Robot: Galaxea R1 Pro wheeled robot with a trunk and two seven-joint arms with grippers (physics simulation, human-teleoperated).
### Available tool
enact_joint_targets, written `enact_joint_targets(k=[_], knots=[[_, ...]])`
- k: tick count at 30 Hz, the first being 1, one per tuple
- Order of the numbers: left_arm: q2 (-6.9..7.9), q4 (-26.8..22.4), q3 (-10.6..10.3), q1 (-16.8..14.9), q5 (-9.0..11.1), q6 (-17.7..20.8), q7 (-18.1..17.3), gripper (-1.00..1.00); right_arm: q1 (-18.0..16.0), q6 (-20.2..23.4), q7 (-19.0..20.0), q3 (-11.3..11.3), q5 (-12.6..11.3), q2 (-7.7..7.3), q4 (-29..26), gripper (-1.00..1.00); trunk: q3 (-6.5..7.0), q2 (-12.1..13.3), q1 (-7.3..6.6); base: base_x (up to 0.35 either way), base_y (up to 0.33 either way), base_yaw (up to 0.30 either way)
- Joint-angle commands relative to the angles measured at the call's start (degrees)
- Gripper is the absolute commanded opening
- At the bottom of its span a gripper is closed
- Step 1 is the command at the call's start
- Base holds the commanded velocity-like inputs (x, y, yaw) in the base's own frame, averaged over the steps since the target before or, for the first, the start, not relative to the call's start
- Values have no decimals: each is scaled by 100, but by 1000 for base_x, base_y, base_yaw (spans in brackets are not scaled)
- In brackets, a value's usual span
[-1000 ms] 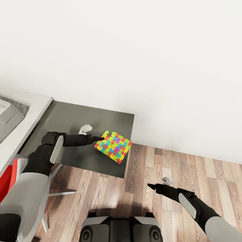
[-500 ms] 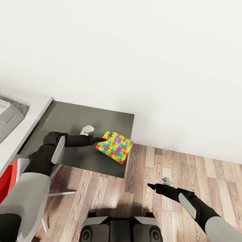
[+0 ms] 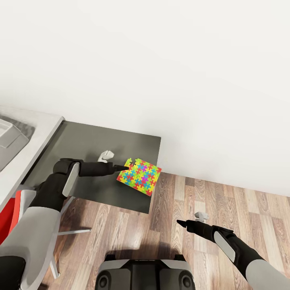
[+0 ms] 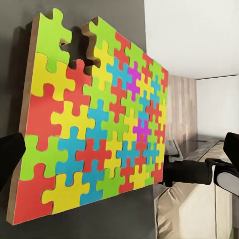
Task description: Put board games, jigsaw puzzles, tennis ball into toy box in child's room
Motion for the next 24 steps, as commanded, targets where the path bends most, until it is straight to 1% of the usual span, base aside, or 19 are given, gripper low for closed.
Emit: enact_joint_targets(k=[1,14,24], knots=[[4,1,-8,-4,16,28,-2,100,-3,22,-5,26,-47,-7,-6,100,-7,-9,3,0,0,0],[1,0,-10,-4,16,28,-3,100,-3,22,-3,26,-51,-7,-9,100,-7,-9,3,0,0,0],[-67,-1,-15,-4,16,28,-10,100,-3,22,-3,26,-51,-7,-9,100,-7,-9,3,0,0,0]])
